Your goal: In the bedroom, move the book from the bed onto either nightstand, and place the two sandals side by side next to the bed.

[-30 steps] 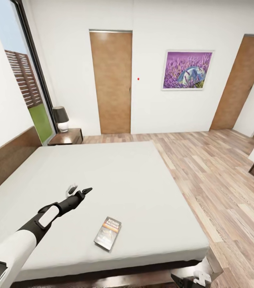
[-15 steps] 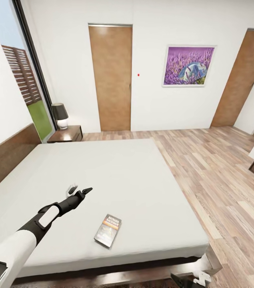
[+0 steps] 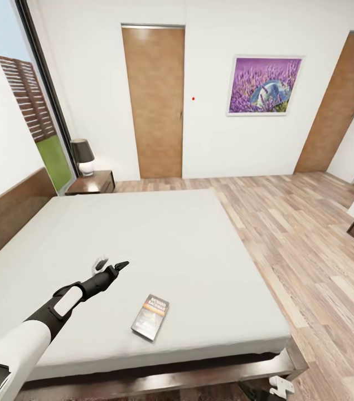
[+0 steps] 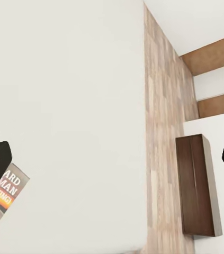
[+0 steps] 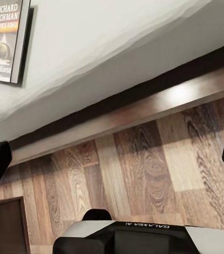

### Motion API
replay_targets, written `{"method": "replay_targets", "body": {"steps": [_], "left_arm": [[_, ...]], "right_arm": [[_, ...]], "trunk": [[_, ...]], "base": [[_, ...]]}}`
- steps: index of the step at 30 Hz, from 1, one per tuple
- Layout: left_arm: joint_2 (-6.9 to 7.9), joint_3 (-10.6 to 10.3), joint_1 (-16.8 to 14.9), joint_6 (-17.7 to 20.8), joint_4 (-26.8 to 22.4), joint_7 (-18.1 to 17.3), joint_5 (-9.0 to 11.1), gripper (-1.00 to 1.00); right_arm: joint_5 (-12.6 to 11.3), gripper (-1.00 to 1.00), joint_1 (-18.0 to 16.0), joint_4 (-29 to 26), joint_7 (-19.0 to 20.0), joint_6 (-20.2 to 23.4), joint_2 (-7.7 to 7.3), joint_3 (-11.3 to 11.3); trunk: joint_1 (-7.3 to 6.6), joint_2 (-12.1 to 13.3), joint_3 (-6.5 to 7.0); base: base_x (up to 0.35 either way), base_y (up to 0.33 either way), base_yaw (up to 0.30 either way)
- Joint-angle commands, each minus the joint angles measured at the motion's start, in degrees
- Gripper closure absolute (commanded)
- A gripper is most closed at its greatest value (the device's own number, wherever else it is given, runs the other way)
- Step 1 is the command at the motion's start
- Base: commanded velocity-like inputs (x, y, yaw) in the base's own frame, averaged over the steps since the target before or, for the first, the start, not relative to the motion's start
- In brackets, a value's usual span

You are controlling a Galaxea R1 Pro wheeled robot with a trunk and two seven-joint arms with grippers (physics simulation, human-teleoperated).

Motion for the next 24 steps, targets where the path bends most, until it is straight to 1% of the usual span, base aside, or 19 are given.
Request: {"method": "replay_targets", "body": {"steps": [1, 24], "left_arm": [[0.05, -0.2, -0.1, 0.3, 0.0, 0.0, 0.5, -1.00], [0.05, -0.2, 0.0, 0.2, 0.0, -0.1, 0.6, -1.00]], "right_arm": [[-0.6, -1.00, 0.0, 0.1, 0.2, -0.1, -0.03, 0.3], [-0.6, -1.00, -0.1, 0.1, 0.2, -0.2, -0.04, 0.3]], "trunk": [[0.03, -0.1, -0.21], [0.03, -0.1, -2.28]], "base": [[0.000, 0.000, 0.000], [0.000, 0.000, 0.000]]}}
